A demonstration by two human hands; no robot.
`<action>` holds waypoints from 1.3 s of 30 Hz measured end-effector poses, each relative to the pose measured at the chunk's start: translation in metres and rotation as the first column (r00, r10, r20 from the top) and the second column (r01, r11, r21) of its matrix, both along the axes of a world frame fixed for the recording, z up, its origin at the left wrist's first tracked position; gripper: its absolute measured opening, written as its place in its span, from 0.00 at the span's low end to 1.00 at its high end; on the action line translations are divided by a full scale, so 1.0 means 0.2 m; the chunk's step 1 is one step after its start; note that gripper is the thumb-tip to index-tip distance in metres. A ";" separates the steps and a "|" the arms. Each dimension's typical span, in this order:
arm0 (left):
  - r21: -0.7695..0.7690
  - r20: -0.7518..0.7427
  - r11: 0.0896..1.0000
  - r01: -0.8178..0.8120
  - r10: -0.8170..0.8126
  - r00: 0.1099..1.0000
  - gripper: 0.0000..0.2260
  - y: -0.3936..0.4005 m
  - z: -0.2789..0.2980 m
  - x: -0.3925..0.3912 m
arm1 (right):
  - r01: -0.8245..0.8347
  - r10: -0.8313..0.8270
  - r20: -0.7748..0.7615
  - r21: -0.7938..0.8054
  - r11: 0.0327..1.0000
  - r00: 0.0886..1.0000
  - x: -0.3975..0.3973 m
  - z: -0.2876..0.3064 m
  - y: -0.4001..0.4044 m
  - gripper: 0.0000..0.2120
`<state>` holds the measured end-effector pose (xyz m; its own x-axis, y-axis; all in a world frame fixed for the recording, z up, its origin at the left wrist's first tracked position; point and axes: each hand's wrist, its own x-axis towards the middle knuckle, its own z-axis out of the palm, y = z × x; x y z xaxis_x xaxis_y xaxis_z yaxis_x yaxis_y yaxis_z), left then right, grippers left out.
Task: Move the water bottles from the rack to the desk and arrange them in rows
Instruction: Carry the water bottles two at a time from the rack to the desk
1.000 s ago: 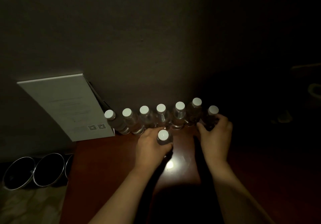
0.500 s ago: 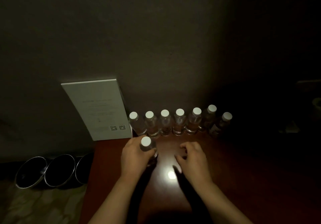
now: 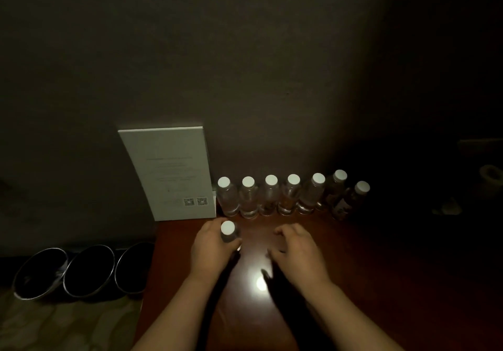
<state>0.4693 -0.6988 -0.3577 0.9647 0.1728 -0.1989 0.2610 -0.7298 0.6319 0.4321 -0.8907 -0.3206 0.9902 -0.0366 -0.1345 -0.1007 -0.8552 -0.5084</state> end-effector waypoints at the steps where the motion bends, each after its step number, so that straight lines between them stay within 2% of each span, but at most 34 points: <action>1: 0.012 -0.012 1.000 0.014 -0.014 1.000 0.26 0.01 0.01 0.00 | -0.016 0.016 -0.008 -0.004 1.000 1.000 0.00 0.01 0.02 0.20; 5: 0.010 -0.052 0.999 0.044 -0.043 0.998 0.39 0.08 0.04 -0.01 | -0.065 0.065 -0.023 -0.009 0.998 0.998 -0.03 0.06 0.09 0.21; 10: 0.031 -0.107 0.999 0.014 -0.010 0.994 0.47 0.20 0.09 -0.11 | -0.138 0.137 -0.024 -0.026 0.990 0.990 -0.06 0.12 0.20 0.20; 14: 0.088 -0.096 0.996 0.018 -0.010 0.995 0.41 0.36 0.18 -0.24 | -0.206 0.205 -0.025 -0.042 0.978 0.978 -0.10 0.19 0.36 0.19; 17: 0.141 -0.076 0.989 0.053 -0.042 0.996 0.37 0.53 0.27 -0.39 | -0.293 0.289 -0.060 -0.083 0.952 0.956 -0.16 0.26 0.54 0.22; 22: 0.181 -0.072 0.978 0.101 -0.090 0.993 0.34 0.86 0.44 -0.70 | -0.425 0.413 -0.108 -0.151 0.892 0.904 -0.35 0.39 0.92 0.28; 26: 0.276 -0.058 0.955 0.107 -0.094 0.994 0.31 1.24 0.58 -0.97 | -0.503 0.496 -0.086 -0.172 0.847 0.864 -0.55 0.49 1.33 0.27; 31: 0.380 -0.024 0.924 0.036 -0.029 0.999 0.28 1.87 0.74 -1.31 | -0.593 0.598 -0.033 -0.180 0.785 0.801 -0.77 0.57 1.96 0.23; 35: 0.450 -0.047 0.893 -0.019 0.045 0.998 0.27 2.36 0.81 -1.57 | -0.653 0.666 0.027 -0.172 0.737 0.745 -0.94 0.60 2.49 0.23; 39: 0.479 -0.070 0.870 -0.117 0.170 0.983 0.23 2.81 0.85 -1.83 | -0.747 0.759 0.018 -0.161 0.645 0.651 -1.08 0.63 3.00 0.23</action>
<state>0.1042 -0.1378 -0.1882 0.8996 0.4069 -0.1586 0.4319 -0.8827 0.1851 0.2169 -0.2912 -0.1937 0.6897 0.7159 -0.1086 0.6418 -0.6738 -0.3661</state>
